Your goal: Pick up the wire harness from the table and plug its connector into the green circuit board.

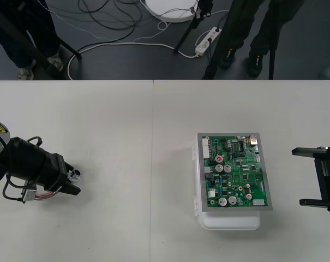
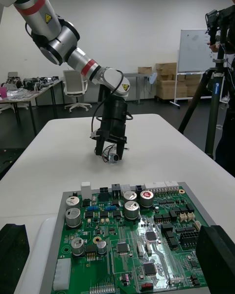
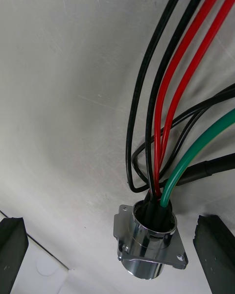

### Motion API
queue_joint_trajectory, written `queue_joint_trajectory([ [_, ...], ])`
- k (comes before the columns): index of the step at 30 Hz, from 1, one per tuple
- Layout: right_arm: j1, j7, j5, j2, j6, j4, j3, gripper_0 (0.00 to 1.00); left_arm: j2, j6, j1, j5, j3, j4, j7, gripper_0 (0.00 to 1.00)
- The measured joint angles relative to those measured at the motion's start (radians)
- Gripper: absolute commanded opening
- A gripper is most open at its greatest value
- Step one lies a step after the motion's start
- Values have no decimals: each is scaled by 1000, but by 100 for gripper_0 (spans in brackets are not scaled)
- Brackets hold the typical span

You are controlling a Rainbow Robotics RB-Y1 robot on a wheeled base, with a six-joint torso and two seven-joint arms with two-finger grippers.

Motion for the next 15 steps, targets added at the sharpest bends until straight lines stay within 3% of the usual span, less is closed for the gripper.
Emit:
queue_joint_trajectory([
  [2, 0, 0, 1, 0, 0, 0, 0, 100, 0, 0, 0, 0, 0, 0, 0, 100],
  [3, 0, 0, 2, 0, 0, 0, 0, 100, 0, 0, 0, 0, 0, 0, 0, 75],
  [4, 0, 0, 2, 0, 0, 0, 0, 100, 0, 0, 0, 0, 0, 0, 0, 17],
  [5, 0, 0, 2, 0, 0, 0, 0, 100, 0, 2, -1, 0, 0, 2, 0, 0],
  [15, 0, 0, 2, 0, 0, 0, 0, 100, -9, 12, -1, -1, 0, 15, 0, 0],
])
